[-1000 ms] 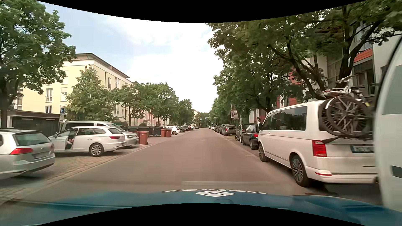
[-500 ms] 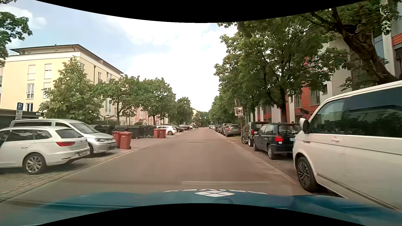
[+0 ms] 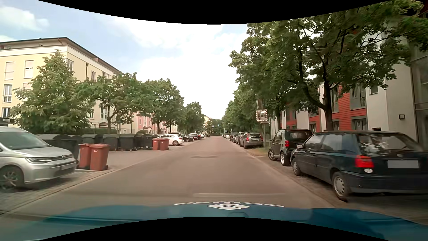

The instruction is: Follow the waypoints while adhering to traffic rules and regulations

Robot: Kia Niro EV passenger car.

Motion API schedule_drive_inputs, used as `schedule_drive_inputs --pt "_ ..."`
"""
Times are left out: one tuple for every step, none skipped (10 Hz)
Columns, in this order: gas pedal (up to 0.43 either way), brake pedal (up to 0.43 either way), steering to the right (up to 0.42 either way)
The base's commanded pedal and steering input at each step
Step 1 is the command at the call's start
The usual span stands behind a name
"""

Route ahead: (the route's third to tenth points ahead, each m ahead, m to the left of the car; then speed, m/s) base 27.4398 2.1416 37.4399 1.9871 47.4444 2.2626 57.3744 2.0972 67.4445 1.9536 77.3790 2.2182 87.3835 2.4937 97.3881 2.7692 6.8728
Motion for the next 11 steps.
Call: schedule_drive_inputs --pt "0.157 0.0 0.0" --pt "0.157 0.0 0.0" --pt "0.157 0.0 0.0" --pt "0.157 0.0 0.0" --pt "0.157 0.0 0.0" --pt "0.157 0.0 0.0" --pt "0.157 0.0 0.0" --pt "0.157 0.0 0.0" --pt "0.157 0.0 -0.001" --pt "0.157 0.0 -0.001" --pt "0.157 0.0 -0.001"
